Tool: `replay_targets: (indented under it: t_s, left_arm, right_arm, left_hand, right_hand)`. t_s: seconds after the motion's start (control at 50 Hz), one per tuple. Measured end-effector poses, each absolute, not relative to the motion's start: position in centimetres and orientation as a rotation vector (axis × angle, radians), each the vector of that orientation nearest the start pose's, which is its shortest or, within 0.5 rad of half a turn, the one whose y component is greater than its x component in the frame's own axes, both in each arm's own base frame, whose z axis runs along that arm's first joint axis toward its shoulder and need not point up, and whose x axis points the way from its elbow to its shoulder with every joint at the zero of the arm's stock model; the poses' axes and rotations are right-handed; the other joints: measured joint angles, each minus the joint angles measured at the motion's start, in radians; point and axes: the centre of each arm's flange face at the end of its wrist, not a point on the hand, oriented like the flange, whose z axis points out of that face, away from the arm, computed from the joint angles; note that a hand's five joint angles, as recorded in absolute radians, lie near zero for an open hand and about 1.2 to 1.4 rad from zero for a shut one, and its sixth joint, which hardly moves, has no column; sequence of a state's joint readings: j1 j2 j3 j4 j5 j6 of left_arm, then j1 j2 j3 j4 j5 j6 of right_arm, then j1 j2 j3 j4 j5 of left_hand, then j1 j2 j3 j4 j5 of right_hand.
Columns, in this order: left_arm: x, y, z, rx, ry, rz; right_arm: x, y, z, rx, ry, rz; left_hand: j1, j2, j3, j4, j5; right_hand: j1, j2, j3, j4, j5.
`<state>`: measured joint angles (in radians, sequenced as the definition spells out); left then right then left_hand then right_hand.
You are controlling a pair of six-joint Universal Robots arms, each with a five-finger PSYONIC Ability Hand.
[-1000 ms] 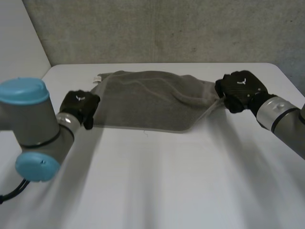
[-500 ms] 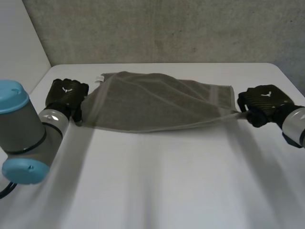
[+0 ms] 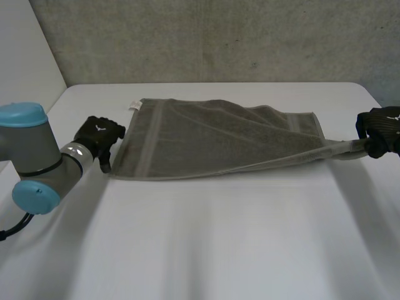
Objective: Fold the towel.
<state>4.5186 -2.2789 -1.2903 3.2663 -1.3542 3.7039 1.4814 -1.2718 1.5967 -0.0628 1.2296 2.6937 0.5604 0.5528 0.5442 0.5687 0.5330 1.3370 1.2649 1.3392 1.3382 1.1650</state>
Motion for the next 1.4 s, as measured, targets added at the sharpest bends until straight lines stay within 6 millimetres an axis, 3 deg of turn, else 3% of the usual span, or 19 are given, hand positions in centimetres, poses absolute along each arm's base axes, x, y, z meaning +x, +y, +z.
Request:
replay_targets:
  t_s: [0.18,0.54,0.8,1.1,1.4]
  left_arm:
    - [-23.1,-36.9,13.2,1.159,2.268,-1.831]
    - [-23.6,-38.4,11.3,1.164,2.277,-1.819]
    - [-23.8,-38.5,11.3,1.178,2.267,-1.816]
    - [-23.7,-37.2,11.5,1.269,2.289,-1.692]
    - [-23.9,-37.8,11.0,1.262,2.275,-1.711]
  right_arm:
    - [13.2,-35.1,20.4,-0.777,2.414,-1.935]
    - [13.4,-35.0,19.6,-0.792,2.414,-1.91]
    - [13.4,-35.2,19.3,-0.798,2.417,-1.902]
    - [13.4,-35.3,19.0,-0.799,2.422,-1.893]
    - [13.4,-35.3,19.0,-0.799,2.421,-1.891]
  left_hand:
    - [0.0,0.001,0.002,0.0,0.006]
    - [0.002,0.004,0.008,0.0,0.028]
    - [0.003,0.013,0.022,0.003,0.041]
    - [0.003,0.014,0.022,0.003,0.041]
    - [0.029,0.046,0.055,0.003,0.069]
  right_hand:
    - [0.0,0.0,0.0,0.0,0.0]
    - [0.0,0.0,0.0,0.0,0.0]
    - [0.0,0.0,0.0,0.0,0.0]
    - [0.0,0.0,0.0,0.0,0.0]
    - [0.0,0.0,0.0,0.0,0.0]
